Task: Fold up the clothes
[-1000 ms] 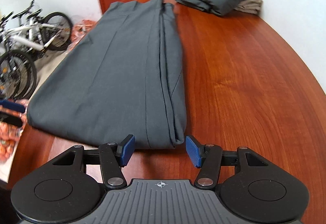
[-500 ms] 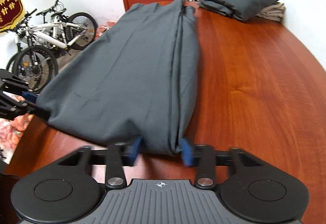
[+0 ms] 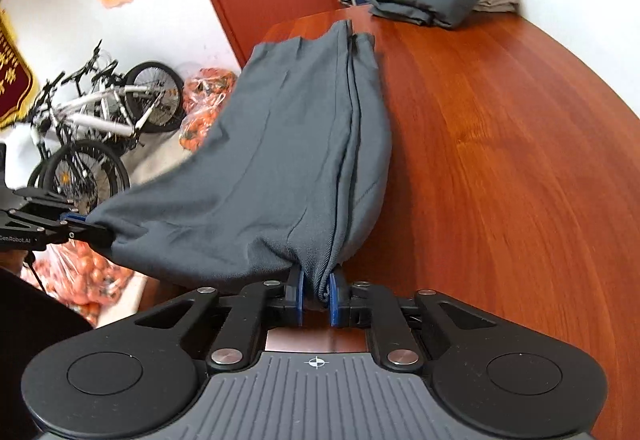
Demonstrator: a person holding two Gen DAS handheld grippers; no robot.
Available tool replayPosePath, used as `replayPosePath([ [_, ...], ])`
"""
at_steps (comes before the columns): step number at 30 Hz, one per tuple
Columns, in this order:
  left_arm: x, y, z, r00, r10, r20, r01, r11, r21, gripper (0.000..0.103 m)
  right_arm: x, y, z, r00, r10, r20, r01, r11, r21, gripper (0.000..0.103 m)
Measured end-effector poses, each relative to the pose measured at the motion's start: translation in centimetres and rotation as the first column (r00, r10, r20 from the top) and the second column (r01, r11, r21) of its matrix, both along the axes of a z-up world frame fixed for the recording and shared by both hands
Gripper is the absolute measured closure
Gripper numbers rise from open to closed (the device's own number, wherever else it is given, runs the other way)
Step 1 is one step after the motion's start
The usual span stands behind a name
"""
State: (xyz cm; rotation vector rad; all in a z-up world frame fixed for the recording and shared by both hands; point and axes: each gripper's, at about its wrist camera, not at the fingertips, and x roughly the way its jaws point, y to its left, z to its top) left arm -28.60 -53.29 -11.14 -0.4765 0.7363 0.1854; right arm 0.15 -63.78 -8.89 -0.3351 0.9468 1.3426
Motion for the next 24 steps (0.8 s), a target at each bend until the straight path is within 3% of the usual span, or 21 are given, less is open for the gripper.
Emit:
replayPosePath([
  [5,-1.0,2.3,2.2,0.994,0.094,0.052,-0.090,0.994,-0.066,0.094,-1.1,1.2,3.4,0.997,-0.072,0.016,0.072,0.997,0.023,0.089],
  [11,0.0,7.2,3.1,0.956,0.290,0.044,-0.275,0.938,-0.210,0.094,0.2,6.6,5.7,0.989,-0.146,0.028,0.144,0.989,0.045,0.089],
  [15,0.8,10.6,3.4,0.924,0.382,0.017,-0.366,0.897,-0.248,0.094,1.6,10.9,5.5,0.986,-0.163,0.024,0.162,0.985,0.052,0.089],
  [24,4.5,17.4,0.7,0.883,0.460,-0.091,-0.468,0.856,-0.220,0.093,4.7,19.0,1.5,0.986,-0.161,0.039,0.163,0.986,-0.041,0.088],
])
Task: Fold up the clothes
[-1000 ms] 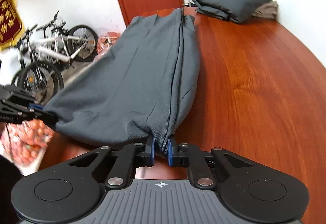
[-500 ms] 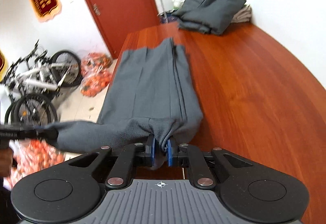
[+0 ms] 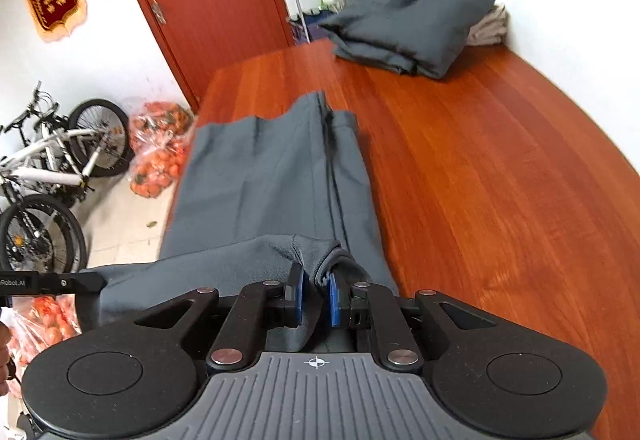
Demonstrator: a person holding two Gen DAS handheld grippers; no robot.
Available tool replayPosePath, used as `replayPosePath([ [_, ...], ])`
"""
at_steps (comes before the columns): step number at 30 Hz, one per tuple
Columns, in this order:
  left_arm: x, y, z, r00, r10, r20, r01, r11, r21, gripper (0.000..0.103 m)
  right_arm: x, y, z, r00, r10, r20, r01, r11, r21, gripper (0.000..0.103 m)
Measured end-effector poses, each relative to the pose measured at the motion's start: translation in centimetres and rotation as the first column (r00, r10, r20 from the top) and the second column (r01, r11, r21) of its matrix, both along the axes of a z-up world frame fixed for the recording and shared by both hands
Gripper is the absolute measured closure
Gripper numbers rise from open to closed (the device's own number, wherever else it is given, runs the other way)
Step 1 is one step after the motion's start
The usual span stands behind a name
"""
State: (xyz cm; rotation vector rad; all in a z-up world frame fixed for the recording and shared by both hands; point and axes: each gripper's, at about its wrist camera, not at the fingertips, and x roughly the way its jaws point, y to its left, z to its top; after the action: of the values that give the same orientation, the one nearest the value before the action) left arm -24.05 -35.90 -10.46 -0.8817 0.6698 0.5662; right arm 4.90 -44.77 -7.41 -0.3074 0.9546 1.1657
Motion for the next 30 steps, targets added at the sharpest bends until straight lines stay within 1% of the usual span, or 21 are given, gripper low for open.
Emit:
replayPosePath([
  [2,0.8,1.2,-1.1,1.000,0.006,-0.023,-0.006,1.000,-0.006,0.093,0.4,0.8,-1.1,1.000,-0.009,-0.003,0.009,1.000,-0.024,0.086],
  [6,2.1,3.5,-3.6,0.999,0.017,-0.044,-0.018,0.999,-0.037,0.092,1.5,2.1,-3.2,1.000,-0.030,0.004,0.030,0.997,-0.068,0.080],
  [7,2.4,4.0,-4.0,0.998,0.017,-0.053,-0.019,0.999,-0.047,0.091,1.7,2.1,-3.5,0.999,-0.038,0.000,0.038,0.997,-0.072,0.076],
  [8,2.5,4.3,-4.3,0.999,0.014,-0.053,-0.017,0.998,-0.057,0.089,1.9,2.0,-3.6,0.999,-0.043,0.001,0.043,0.997,-0.069,0.070],
  [9,2.3,4.4,-4.3,0.999,0.010,-0.042,-0.013,0.998,-0.068,0.088,2.0,1.6,-3.5,0.999,-0.048,0.002,0.048,0.997,-0.062,0.067],
  [10,2.1,4.4,-4.2,0.999,0.007,-0.032,-0.009,0.997,-0.079,0.081,2.0,1.2,-3.3,0.999,-0.054,0.003,0.054,0.997,-0.054,0.061],
  [11,1.7,4.4,-4.1,1.000,0.000,-0.004,0.000,0.996,-0.090,0.072,2.1,0.9,-3.2,0.998,-0.059,0.003,0.059,0.997,-0.046,0.056],
  [12,1.1,4.2,-3.8,0.999,-0.012,0.039,0.016,0.995,-0.101,0.058,2.2,0.4,-3.0,0.998,-0.060,0.006,0.061,0.997,-0.046,0.053],
  [13,0.6,4.0,-3.5,0.997,-0.026,0.071,0.034,0.994,-0.107,0.052,2.2,-0.1,-2.8,0.998,-0.061,0.009,0.062,0.997,-0.046,0.048],
  [14,0.2,3.9,-3.3,0.996,-0.038,0.084,0.047,0.994,-0.103,0.050,2.3,-0.5,-2.7,0.998,-0.058,0.009,0.058,0.997,-0.048,0.044],
  [15,-0.1,3.7,-3.0,0.995,-0.053,0.085,0.061,0.994,-0.094,0.048,2.4,-1.0,-2.8,0.999,-0.052,-0.007,0.052,0.997,-0.049,0.044],
  [18,-0.8,2.8,-2.5,0.995,-0.090,0.045,0.093,0.994,-0.062,0.044,2.5,-2.2,-3.6,0.997,-0.037,-0.061,0.033,0.997,-0.067,0.043],
  [21,-1.2,1.7,-2.6,0.994,-0.110,0.017,0.110,0.993,-0.052,0.044,2.0,-2.9,-4.6,0.993,0.000,-0.118,-0.009,0.997,-0.074,0.044],
  [22,-1.3,1.2,-2.7,0.993,-0.119,0.009,0.119,0.992,-0.046,0.044,1.7,-3.1,-4.9,0.992,0.015,-0.127,-0.025,0.997,-0.078,0.057],
  [23,-1.4,0.7,-2.8,0.992,-0.129,-0.002,0.129,0.991,-0.040,0.044,1.4,-3.2,-5.1,0.990,0.029,-0.135,-0.041,0.996,-0.083,0.089],
  [26,-1.7,-1.1,-3.2,0.985,-0.168,-0.034,0.168,0.986,-0.014,0.044,0.8,-4.5,-5.3,0.987,0.017,-0.160,-0.031,0.996,-0.089,0.092],
  [28,-2.0,-2.2,-3.6,0.979,-0.198,-0.044,0.198,0.980,-0.003,0.044,0.6,-5.8,-5.2,0.983,-0.005,-0.182,-0.010,0.997,-0.079,0.092],
  [30,-2.3,-3.3,-4.0,0.969,-0.239,-0.059,0.241,0.971,0.016,0.044,0.3,-7.1,-5.2,0.982,-0.015,-0.190,0.001,0.997,-0.076,0.090],
])
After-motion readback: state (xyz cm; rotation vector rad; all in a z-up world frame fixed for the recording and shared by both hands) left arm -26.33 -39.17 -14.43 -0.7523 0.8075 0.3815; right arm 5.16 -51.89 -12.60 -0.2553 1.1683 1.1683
